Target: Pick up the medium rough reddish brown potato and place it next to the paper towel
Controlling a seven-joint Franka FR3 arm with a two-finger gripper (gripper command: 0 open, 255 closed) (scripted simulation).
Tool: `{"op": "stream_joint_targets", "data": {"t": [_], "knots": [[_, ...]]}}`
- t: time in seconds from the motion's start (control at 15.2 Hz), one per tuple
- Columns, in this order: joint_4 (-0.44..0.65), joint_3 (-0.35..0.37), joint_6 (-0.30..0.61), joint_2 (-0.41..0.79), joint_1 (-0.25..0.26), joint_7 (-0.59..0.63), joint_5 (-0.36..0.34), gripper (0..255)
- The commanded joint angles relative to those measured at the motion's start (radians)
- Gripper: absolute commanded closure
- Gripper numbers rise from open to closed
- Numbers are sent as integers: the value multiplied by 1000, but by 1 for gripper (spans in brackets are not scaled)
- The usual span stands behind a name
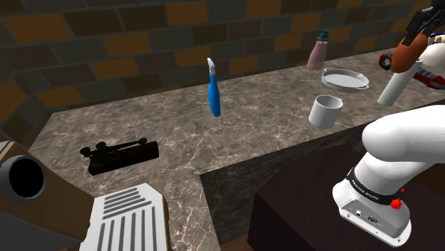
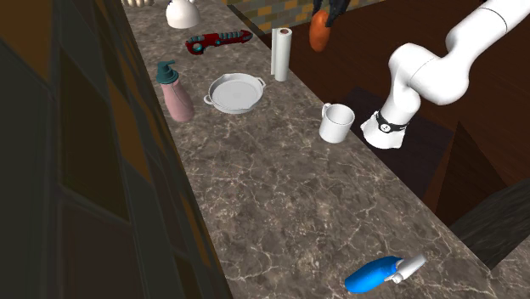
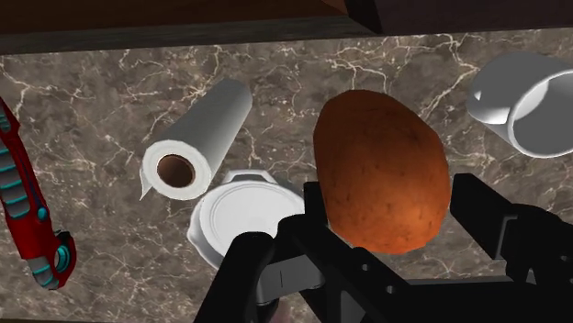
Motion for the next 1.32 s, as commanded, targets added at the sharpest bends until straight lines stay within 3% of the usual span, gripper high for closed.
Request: {"op": "stream_joint_targets", "data": {"t": [0.0,1.25], "knots": [[-32,-8,22,-12,-6,0,-9,255],[-291,-93,250,-44,-44,20,-93,255]]}}
